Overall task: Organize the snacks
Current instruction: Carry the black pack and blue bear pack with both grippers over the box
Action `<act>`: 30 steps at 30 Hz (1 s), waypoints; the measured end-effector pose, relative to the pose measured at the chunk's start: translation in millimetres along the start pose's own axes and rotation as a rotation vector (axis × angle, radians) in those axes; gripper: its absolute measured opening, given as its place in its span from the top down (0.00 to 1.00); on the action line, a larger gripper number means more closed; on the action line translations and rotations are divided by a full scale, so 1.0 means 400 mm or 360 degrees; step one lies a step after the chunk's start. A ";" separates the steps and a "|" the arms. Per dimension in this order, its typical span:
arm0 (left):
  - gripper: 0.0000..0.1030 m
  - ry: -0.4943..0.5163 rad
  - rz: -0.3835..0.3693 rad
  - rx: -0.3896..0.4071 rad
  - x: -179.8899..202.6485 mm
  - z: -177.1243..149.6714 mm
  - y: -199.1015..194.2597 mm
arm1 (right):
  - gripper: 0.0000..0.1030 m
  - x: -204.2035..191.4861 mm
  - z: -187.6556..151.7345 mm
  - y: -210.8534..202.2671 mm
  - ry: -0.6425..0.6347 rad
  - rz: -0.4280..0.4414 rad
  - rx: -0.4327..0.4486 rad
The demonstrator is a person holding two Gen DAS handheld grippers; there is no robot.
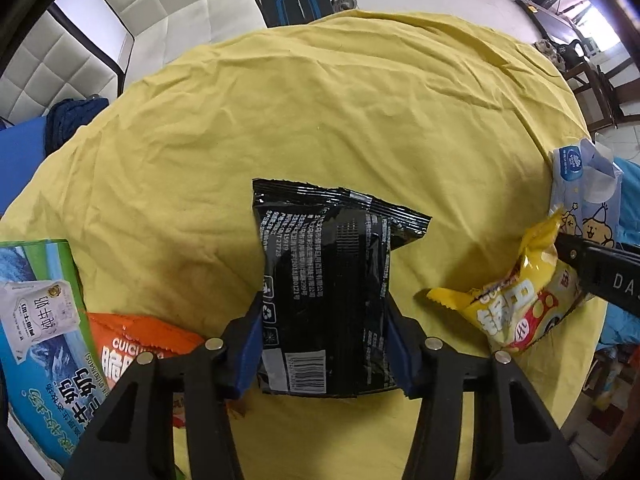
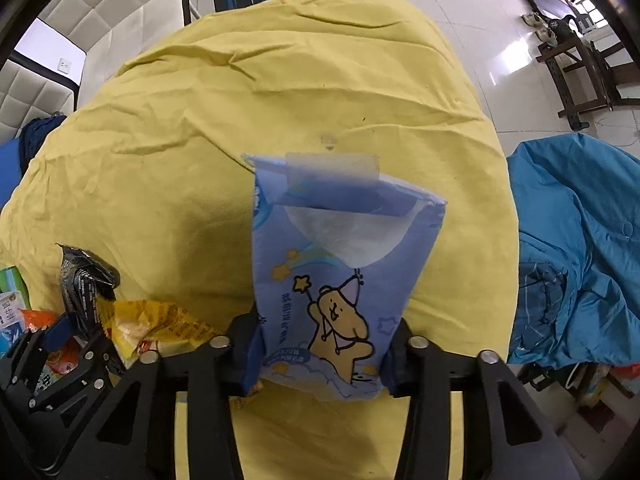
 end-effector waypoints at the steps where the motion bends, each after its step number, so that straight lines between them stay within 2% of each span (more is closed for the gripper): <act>1: 0.52 0.0000 0.0005 0.0006 0.003 -0.001 -0.007 | 0.61 -0.002 -0.005 -0.006 -0.0001 0.0005 0.0013; 8: 0.52 0.0012 0.0033 0.0104 0.016 -0.034 -0.073 | 0.64 -0.001 -0.024 -0.070 -0.0003 0.0008 0.0091; 19: 0.53 -0.0004 -0.0041 0.0311 0.016 -0.096 -0.249 | 0.65 0.009 -0.077 -0.214 -0.0013 0.0065 0.0247; 25: 0.53 -0.0017 -0.0111 0.0396 -0.012 -0.127 -0.342 | 0.65 -0.044 -0.154 -0.333 -0.0099 0.0136 0.0348; 30: 0.53 -0.0046 -0.0145 0.0443 -0.056 -0.138 -0.384 | 0.65 -0.099 -0.243 -0.400 -0.0171 0.0212 0.0407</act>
Point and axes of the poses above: each gripper's, at about its wrist camera, not at the fingertips, and y roughly the way its jaws point, x to its right, z to its top, the point moved 2 cm from there along y, roughly the way its jaws point, and after that the axes turned 3 degrees about -x, right-handed, at the moved point
